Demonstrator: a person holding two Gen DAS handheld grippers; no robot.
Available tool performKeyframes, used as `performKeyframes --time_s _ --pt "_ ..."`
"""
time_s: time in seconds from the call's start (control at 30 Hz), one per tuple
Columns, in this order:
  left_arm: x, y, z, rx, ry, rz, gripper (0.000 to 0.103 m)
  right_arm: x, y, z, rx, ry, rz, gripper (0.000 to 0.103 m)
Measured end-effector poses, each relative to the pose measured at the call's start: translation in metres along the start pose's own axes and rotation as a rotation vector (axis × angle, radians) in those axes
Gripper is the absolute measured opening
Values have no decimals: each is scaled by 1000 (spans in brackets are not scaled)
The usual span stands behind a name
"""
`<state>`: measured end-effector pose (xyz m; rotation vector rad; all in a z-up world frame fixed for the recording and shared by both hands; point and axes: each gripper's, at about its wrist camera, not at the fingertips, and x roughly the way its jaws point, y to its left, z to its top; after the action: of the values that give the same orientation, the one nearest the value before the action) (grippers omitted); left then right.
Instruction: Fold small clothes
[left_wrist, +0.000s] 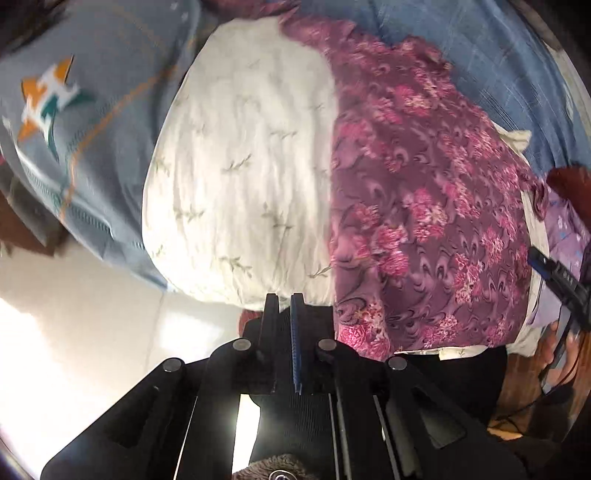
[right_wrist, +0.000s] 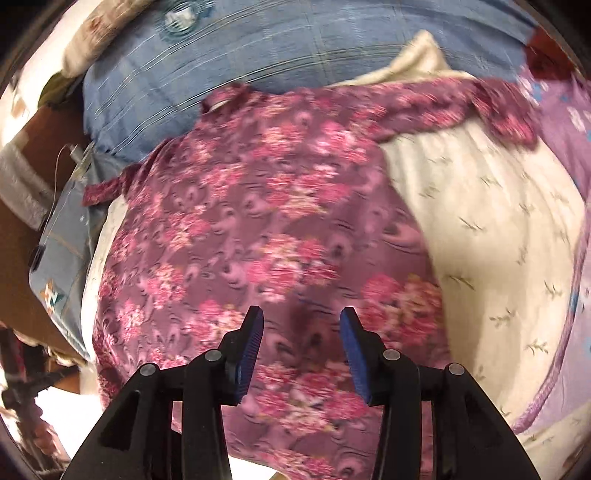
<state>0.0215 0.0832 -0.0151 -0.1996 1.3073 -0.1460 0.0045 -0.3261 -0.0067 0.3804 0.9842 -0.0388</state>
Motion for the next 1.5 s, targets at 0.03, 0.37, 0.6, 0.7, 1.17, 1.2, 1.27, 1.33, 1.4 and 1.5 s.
performKeyframes --time_s 0.03,0.37,0.6,0.7,1.17,1.2,1.27,1.33,1.4,1.5 --pt "0 -5 2 -5 -10 -22 6 -2 -7 1 13 -5 -10 44" --pt "7 -61 70 71 -72 -100 48 -31 -107 25 218 -98 -94 50" --pt "38 -97 131 83 -4 -117 53 -51 -198 88 408 -204 -90 66" --pt "51 -116 155 87 -9 -110 54 -39 -226 120 491 -225 -35 73" --pt "99 -155 162 206 -104 -47 74 -15 -265 138 824 -394 208 6" --pt "97 -155 161 205 -102 -59 74 -23 -259 141 809 -410 225 6" --pt "92 -148 161 181 -86 -110 74 -42 -223 160 724 -427 275 6" --pt "84 -136 160 144 -71 -172 74 -51 -183 177 630 -419 323 6" --pt "75 -124 158 113 -77 -206 74 -52 -130 192 527 -399 372 6" --pt "54 -101 150 89 -103 -227 74 -32 -19 211 357 -324 489 6"
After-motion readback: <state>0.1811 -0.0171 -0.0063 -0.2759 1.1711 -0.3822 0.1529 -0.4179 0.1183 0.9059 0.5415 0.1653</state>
